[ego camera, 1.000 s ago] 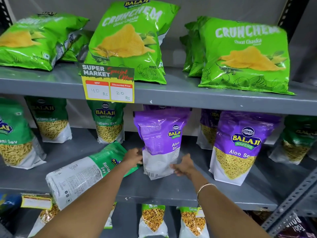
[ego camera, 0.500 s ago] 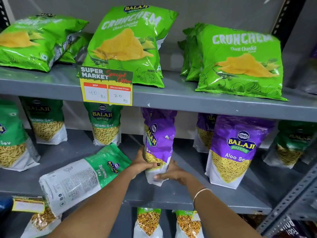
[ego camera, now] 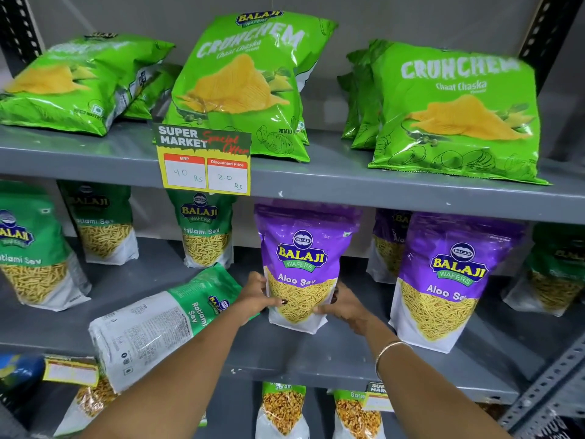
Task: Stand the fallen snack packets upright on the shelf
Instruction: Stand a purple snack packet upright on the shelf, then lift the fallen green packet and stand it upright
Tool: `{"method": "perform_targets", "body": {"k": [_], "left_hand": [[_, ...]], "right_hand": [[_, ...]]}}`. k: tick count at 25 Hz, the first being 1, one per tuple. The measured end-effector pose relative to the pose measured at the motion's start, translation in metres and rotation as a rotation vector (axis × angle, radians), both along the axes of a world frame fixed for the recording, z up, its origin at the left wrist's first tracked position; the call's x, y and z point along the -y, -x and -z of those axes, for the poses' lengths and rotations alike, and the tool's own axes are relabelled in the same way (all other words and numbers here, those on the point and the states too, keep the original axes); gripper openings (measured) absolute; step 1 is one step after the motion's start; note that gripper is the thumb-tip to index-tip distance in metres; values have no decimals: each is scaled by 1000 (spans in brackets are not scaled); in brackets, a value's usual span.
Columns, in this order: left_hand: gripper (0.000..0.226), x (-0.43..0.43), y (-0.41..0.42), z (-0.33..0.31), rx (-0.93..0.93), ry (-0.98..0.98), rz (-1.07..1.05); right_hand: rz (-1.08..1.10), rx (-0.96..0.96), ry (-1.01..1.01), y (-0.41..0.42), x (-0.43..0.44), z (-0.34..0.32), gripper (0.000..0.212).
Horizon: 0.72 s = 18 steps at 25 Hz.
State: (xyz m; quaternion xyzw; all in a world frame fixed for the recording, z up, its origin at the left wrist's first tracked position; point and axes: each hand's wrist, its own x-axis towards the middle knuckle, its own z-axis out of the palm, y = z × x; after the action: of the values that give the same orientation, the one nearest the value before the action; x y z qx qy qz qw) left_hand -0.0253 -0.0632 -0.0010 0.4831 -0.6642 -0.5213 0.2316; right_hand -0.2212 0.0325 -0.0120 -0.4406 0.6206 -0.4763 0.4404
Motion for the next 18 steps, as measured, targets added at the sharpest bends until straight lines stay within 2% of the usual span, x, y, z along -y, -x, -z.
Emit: {"method": "perform_targets", "body": {"k": [2, 5, 9, 11, 13, 15, 18], "left_hand": [[62, -1, 4, 4, -21, 47, -49], [53, -3, 6, 7, -16, 77, -64], [61, -6, 5, 3, 73, 112, -38], [62, -3, 0, 3, 160, 205, 14], [59, 10, -22, -3, 254, 289, 55], [53, 33, -57, -10, 352, 342, 72], [52, 73, -136, -17, 571, 407, 80]], "right_hand": [[-77, 6, 17, -3, 1, 4, 70], [-37, 6, 59, -5, 6, 10, 85], [-61, -45, 11, -4, 7, 3, 64], [-12, -168, -187, -4, 5, -2, 45], [0, -287, -536, -14, 1, -15, 20], [-61, -233, -790, -35, 2, -28, 29], [-65, -57, -844, -106, 21, -37, 41]]}}
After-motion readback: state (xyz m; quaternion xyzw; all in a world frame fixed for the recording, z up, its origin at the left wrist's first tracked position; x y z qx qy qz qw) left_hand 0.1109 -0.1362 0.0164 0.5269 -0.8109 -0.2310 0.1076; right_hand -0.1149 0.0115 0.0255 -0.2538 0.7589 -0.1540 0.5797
